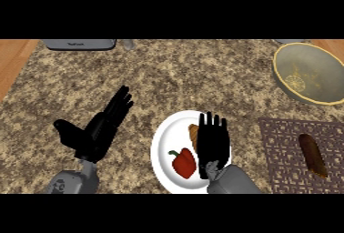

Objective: Pick the croissant from the plate and place it in the bowl

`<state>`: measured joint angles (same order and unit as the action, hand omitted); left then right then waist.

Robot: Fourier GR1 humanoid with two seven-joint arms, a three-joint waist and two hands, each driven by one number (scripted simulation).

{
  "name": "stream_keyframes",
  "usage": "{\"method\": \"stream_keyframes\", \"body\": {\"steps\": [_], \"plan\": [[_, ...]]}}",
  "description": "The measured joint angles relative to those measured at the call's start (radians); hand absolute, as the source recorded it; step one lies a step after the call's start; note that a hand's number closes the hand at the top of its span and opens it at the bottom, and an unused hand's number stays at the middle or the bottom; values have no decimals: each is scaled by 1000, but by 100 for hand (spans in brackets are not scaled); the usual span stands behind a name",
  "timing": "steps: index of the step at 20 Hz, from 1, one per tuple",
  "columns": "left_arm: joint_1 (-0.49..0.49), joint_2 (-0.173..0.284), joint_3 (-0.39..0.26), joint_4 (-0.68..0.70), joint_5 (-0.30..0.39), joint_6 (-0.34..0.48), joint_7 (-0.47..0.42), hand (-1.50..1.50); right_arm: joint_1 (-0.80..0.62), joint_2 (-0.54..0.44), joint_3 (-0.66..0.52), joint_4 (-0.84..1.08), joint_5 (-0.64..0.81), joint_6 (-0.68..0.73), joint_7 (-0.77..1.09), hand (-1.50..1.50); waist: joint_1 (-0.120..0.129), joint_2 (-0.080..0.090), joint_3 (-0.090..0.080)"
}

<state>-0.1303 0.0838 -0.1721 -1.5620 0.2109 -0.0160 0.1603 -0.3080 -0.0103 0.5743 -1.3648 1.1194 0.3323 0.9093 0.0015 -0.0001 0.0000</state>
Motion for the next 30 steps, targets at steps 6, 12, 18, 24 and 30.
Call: {"method": "stream_keyframes", "body": {"steps": [6, 12, 18, 24, 30], "plan": [[-1, 0, 28, -12, -3, -25, 14, 0, -18, 4, -25, 85, 5, -81, -43, 150, 1, -1, 0], [-8, 0, 50, 14, -8, -52, -1, 0, -41, 2, 4, 127, 15, -137, -105, 150, 1, -6, -4], [-8, -21, 47, 4, -25, -52, 10, 0, -58, 6, -2, 166, 32, -164, -168, 150, 1, -11, -6], [3, -23, 55, 8, -30, -63, 3, 0, -85, 2, -83, 191, 34, -161, -176, 150, 3, -7, -3], [6, -20, 54, -4, -28, -72, 6, 0, -228, -16, -338, 360, -50, -221, -111, 150, 15, 4, 0]]}}
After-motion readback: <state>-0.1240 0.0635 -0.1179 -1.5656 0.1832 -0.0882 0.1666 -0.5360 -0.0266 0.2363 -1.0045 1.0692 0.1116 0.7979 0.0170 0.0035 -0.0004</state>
